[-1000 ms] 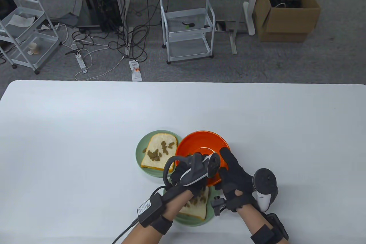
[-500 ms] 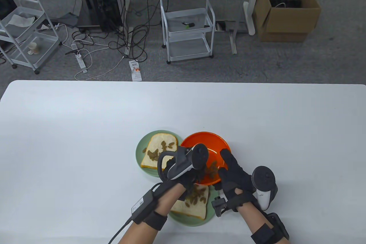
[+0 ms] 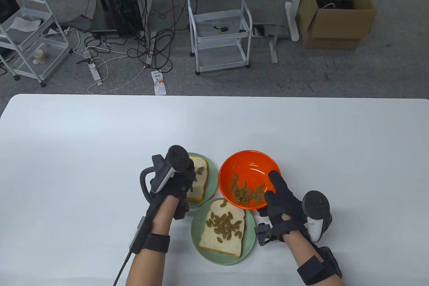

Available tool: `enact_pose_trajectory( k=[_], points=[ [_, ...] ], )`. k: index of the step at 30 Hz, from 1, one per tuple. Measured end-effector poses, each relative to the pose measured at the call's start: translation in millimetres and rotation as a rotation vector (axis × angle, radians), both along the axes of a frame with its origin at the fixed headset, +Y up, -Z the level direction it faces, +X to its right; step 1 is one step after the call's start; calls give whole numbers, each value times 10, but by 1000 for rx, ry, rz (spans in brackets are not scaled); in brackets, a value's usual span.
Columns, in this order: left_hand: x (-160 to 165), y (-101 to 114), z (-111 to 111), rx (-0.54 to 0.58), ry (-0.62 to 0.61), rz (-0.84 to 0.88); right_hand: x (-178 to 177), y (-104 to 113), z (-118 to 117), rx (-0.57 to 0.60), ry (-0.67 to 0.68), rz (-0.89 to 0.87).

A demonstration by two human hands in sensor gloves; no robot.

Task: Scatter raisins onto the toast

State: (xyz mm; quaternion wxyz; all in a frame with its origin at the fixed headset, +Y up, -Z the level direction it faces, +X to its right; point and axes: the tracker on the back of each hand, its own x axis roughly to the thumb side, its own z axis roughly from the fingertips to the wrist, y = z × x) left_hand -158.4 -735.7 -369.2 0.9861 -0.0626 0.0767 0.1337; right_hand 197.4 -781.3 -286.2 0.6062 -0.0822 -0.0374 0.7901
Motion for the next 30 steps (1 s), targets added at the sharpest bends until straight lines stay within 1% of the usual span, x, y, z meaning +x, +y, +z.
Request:
enact_pose_trajectory(
  k=[2,4,9,12,14,16,18,21,24,26,28,30],
  points=[
    [-11,-76,-20,-2,-19,-21,14,0,-4,-1,-6,-1],
    [-2,-103,-29,-25,-42,-38,26,5,-8,0,-7,-3],
    [48,-55,-6,13,-54,-74,33,8,-10,3,-4,-9],
    [73,-17,1,66,-70,-116,32,8,-11,4,1,-9],
    [84,-2,5,80,-80,-139,33,9,-12,4,2,-12],
    [86,-4,12,106,-61,-111,35,10,-11,5,2,-16],
    [104,4,13,52,-82,-89,39,12,-10,6,1,-18],
    [149,73,41,17,-118,-79,41,12,-9,8,1,-20],
    [340,248,138,56,-174,-23,34,11,-8,11,1,-12],
    [548,372,233,85,-228,-13,13,12,-6,15,9,-2],
    [837,468,360,120,-316,-55,-21,17,6,21,20,7],
    [1070,496,470,120,-381,-112,-59,23,24,28,35,14]
  ],
)
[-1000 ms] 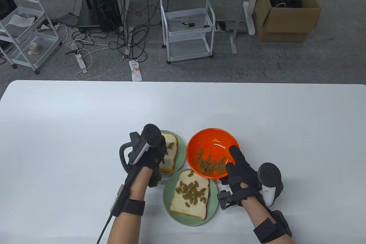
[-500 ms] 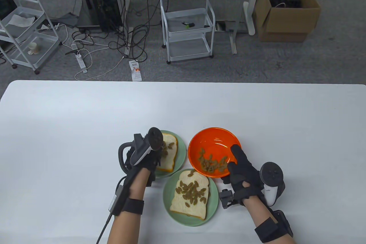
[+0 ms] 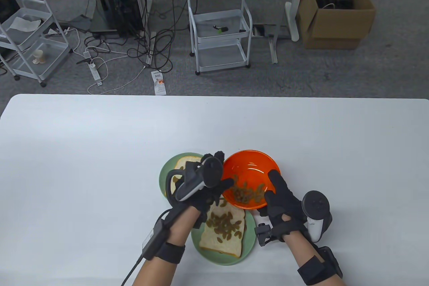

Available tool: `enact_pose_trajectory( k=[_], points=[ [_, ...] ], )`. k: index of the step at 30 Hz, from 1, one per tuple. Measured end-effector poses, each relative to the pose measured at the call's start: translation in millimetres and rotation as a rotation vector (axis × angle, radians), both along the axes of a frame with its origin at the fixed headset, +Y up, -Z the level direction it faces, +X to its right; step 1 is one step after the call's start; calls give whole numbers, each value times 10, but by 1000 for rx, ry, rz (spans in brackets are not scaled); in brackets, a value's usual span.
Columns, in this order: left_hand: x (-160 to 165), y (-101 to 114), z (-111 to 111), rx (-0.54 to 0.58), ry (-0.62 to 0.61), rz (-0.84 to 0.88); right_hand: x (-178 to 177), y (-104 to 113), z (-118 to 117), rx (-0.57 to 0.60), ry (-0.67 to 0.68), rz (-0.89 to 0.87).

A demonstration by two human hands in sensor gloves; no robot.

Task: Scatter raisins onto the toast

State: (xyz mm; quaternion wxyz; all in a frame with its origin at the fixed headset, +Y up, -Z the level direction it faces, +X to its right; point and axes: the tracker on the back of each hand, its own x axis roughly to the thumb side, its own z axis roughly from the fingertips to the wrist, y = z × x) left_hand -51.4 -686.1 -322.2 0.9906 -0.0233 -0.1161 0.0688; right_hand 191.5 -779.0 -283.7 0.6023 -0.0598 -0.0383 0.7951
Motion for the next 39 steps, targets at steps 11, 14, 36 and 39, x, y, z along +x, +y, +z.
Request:
enact_pose_trajectory(
  k=[11,14,36,39],
  points=[
    [593,-214,282,-158,44,-435,-334,69,230,49,76,-57],
    [581,-210,271,-176,53,-393,-351,73,239,59,75,-63],
    [422,-156,135,11,-31,-135,-290,99,193,57,81,-81],
    [313,-110,87,-5,-22,-48,-272,96,178,44,88,-82]
  ],
)
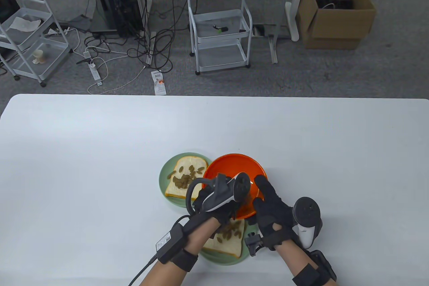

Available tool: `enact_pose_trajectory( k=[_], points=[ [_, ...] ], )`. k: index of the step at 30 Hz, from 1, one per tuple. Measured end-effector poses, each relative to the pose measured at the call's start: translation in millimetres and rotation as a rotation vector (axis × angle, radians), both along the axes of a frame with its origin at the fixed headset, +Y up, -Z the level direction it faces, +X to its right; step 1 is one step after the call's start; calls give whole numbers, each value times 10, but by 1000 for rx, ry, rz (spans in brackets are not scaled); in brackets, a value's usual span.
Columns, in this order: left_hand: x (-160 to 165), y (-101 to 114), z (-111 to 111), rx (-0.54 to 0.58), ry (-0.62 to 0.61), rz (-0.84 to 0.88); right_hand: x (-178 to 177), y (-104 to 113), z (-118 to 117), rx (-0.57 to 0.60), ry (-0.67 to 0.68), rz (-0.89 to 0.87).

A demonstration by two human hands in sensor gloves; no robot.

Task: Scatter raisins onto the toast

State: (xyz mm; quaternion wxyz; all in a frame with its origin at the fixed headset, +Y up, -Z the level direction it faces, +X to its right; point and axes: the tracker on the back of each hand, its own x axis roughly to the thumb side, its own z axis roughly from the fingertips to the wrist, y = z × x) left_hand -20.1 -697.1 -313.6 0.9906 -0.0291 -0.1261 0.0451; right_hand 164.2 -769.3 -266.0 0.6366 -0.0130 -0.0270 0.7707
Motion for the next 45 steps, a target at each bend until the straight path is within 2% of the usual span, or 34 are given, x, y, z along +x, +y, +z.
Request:
enact_pose_trajectory(
  k=[5,10,14,18,21,25,34,37,40,45],
  points=[
    [-230,115,-68,-17,30,144,23,-68,-28,-46,1,23],
    [-642,178,-212,-2,143,226,85,-94,-81,-54,-25,36],
    [-1002,26,-369,-26,248,245,157,-94,-113,-54,-51,43],
    [-1188,-263,-499,-110,308,189,213,-99,-135,-54,-75,49],
    [-1214,-394,-543,-134,320,125,245,-101,-151,-51,-88,60],
    [-1194,-423,-540,-93,339,67,268,-100,-165,-52,-95,61],
    [-1120,-483,-504,108,370,-69,289,-91,-168,-45,-106,62],
    [-1150,-530,-531,50,348,-83,291,-94,-172,-44,-104,65],
    [-1190,-563,-550,-31,335,-25,292,-92,-171,-46,-103,62],
    [-1231,-457,-531,-107,304,105,300,-87,-170,-41,-105,63]
  ],
)
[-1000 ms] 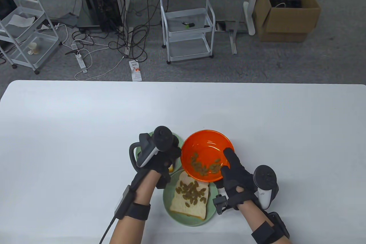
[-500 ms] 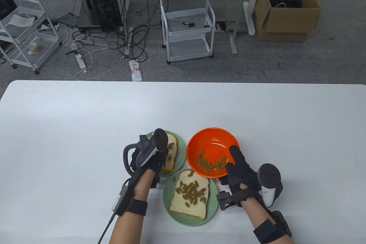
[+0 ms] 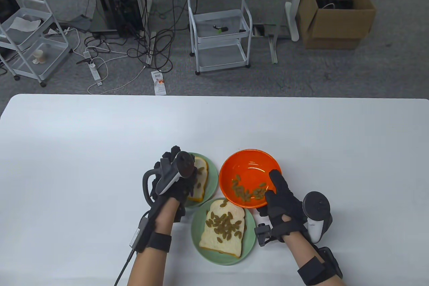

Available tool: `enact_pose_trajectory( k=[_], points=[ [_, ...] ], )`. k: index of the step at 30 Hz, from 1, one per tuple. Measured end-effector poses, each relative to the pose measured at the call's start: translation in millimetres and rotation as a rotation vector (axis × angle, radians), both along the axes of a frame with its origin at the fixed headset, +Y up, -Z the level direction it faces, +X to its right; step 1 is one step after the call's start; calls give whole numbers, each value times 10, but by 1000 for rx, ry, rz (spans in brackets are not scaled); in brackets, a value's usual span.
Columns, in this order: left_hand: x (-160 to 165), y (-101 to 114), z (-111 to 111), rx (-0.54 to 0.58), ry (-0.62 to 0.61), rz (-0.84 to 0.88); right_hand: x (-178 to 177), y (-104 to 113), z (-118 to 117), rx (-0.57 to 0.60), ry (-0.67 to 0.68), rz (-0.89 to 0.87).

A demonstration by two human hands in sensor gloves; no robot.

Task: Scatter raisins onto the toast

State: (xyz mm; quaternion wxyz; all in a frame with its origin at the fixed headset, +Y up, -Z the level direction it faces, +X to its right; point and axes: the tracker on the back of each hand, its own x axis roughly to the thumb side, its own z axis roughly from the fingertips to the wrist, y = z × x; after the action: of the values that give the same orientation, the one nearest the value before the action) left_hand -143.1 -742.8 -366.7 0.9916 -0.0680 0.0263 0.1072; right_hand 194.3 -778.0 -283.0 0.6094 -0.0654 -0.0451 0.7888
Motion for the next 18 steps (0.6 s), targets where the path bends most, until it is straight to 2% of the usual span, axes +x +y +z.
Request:
enact_pose_trajectory(
  k=[5,8,9,11,14,18],
  points=[
    [291,309,130,53,-76,27,-4,-1,-9,3,8,13],
    [541,493,268,109,-39,-173,-12,-6,-7,3,12,16],
    [593,521,296,165,-50,-229,-14,-5,-4,4,12,16],
    [619,505,303,234,-25,-253,-16,-3,-1,7,12,14],
    [531,373,226,257,-15,-263,-19,-3,-4,9,19,18],
    [333,147,96,217,-3,-260,-30,-15,-11,4,25,24]
  ],
)
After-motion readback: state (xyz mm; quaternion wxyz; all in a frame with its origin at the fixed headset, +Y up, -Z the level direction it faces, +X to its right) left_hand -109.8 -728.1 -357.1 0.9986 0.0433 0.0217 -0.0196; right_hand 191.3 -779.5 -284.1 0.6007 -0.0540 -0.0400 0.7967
